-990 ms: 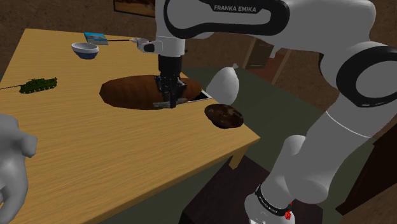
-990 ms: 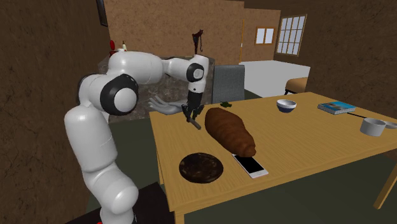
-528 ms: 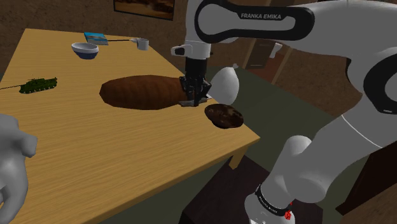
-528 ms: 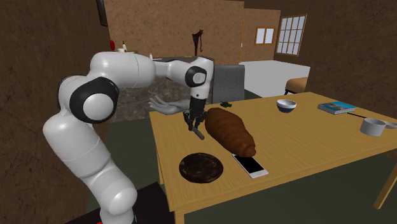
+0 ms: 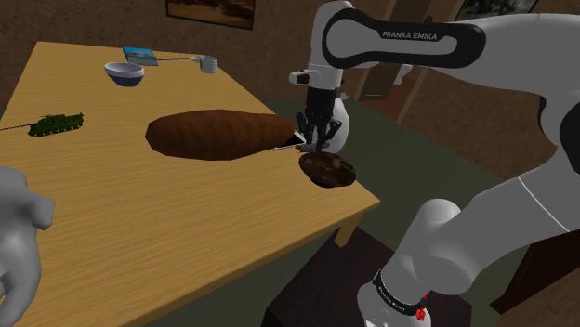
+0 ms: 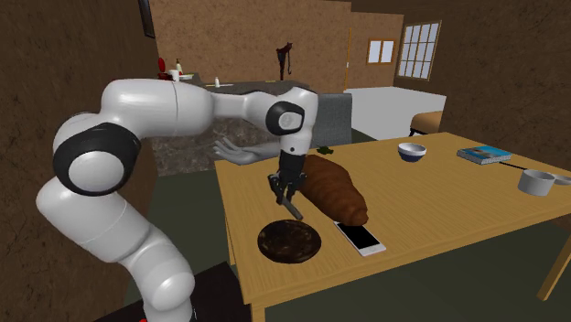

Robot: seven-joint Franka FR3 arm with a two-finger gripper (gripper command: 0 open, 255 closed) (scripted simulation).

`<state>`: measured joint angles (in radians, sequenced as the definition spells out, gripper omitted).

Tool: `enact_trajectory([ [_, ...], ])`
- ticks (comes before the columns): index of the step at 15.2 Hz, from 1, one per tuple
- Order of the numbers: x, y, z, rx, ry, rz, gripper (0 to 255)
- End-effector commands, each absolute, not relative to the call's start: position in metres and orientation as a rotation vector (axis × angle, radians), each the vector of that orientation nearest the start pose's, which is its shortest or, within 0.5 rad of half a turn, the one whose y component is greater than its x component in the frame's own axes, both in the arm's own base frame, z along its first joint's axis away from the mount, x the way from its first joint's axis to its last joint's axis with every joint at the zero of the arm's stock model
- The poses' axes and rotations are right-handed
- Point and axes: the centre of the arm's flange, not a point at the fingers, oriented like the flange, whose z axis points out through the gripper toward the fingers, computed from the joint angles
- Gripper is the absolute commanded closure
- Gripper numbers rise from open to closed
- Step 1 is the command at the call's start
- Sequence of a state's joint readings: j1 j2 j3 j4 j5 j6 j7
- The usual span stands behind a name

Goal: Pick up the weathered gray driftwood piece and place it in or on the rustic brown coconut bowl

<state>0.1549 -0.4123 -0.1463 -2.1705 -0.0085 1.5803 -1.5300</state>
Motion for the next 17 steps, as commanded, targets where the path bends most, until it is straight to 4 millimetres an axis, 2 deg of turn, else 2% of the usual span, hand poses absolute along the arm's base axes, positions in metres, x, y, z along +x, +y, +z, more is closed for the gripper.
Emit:
enact_trajectory([
  [1,0.398,-0.028,0.542,-2.118,-2.091,0.146,255],
  [5,0.376,-0.077,0.541,-2.118,-2.091,0.146,255],
  [6,0.374,-0.081,0.541,-2.118,-2.091,0.146,255],
  [17,0.374,-0.081,0.483,-2.118,-2.091,0.146,255],
])
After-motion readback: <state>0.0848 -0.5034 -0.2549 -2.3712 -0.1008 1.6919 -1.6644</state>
